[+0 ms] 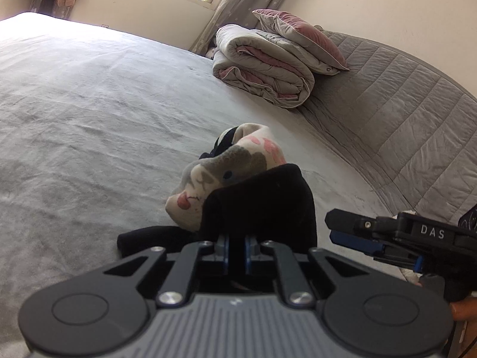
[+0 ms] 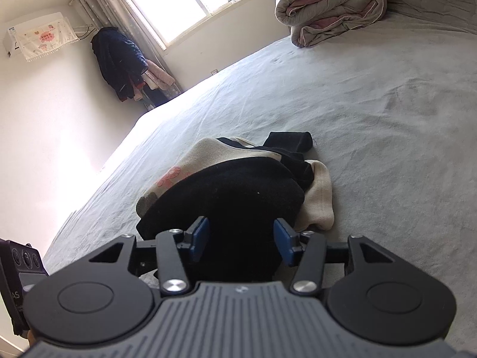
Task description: Fold clothes
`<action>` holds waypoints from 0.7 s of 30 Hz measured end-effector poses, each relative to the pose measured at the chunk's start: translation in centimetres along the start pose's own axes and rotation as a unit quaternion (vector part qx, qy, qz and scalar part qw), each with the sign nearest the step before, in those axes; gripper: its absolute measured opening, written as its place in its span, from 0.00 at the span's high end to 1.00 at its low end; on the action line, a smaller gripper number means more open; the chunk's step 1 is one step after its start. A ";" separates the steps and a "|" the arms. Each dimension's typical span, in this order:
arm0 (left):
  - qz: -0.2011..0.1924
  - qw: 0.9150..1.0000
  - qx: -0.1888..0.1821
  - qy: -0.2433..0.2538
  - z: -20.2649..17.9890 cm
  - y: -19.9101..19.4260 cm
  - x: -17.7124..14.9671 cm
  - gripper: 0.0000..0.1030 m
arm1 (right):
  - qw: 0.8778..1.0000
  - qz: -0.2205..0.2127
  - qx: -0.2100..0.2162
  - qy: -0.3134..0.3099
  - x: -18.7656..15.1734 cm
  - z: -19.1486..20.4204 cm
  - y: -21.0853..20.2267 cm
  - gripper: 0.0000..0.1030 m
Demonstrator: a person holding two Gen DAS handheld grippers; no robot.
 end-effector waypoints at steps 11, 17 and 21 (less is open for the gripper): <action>0.073 0.986 -0.055 0.137 -5.0 1.8 -3.2 0.92 | 0.999 -0.017 0.004 0.043 1.0 -1.7 -0.7 0.46; 0.095 0.978 -0.053 0.178 -5.8 1.6 -3.7 0.89 | 0.999 0.015 -0.040 0.032 0.9 -2.0 0.8 0.88; 0.090 0.984 -0.060 0.145 -4.8 0.4 -2.2 0.80 | 0.997 0.021 -0.069 0.031 0.9 -2.7 1.3 0.94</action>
Point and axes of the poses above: each gripper's, at about its wrist camera, not at the fingertips, and y roughly the way its jaws point, z to its left, x to its top, the point moved 1 cm from there along y, roughly the way its jaws point, and after that the axes turned 11 degrees about z, right-handed, at the moved point
